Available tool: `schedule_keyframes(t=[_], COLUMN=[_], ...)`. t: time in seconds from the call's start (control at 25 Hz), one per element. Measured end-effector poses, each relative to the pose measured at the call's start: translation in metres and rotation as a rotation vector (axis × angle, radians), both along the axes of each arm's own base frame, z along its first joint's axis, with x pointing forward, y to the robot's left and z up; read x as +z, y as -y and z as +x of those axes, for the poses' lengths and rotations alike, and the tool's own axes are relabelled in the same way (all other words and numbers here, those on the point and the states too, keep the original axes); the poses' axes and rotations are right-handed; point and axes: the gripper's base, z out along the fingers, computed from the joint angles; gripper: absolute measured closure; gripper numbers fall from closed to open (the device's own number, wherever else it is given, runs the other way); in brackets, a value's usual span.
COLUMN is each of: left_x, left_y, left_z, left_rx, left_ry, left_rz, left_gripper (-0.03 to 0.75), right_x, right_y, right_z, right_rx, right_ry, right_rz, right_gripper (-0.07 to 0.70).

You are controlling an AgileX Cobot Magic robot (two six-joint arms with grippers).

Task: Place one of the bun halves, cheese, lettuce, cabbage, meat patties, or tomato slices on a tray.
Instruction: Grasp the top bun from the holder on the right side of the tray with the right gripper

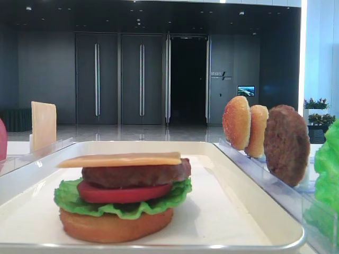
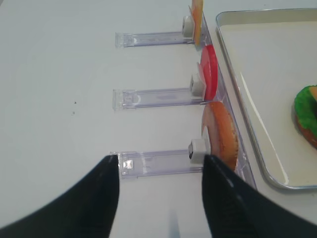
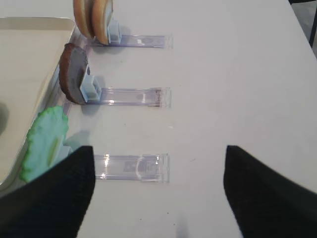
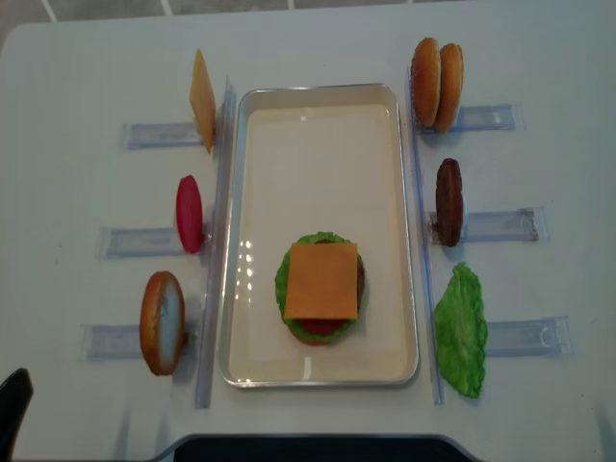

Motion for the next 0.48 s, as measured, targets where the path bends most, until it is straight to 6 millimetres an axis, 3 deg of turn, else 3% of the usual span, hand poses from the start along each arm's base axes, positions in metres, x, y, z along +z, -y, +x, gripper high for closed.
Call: schedule_keyframes(t=[0.48], left_x=[0.0], left_y=[0.0], left_z=[0.0], left_rx=[0.0], left_ry=[0.0], left_rz=[0.0], left_gripper=[0.406], right_x=[0.0001], right_y=[-0.0006], right_z=[0.0], right_rx=[0.004], right_ry=[0.0], right_rz=[0.007], right_gripper=[0.091])
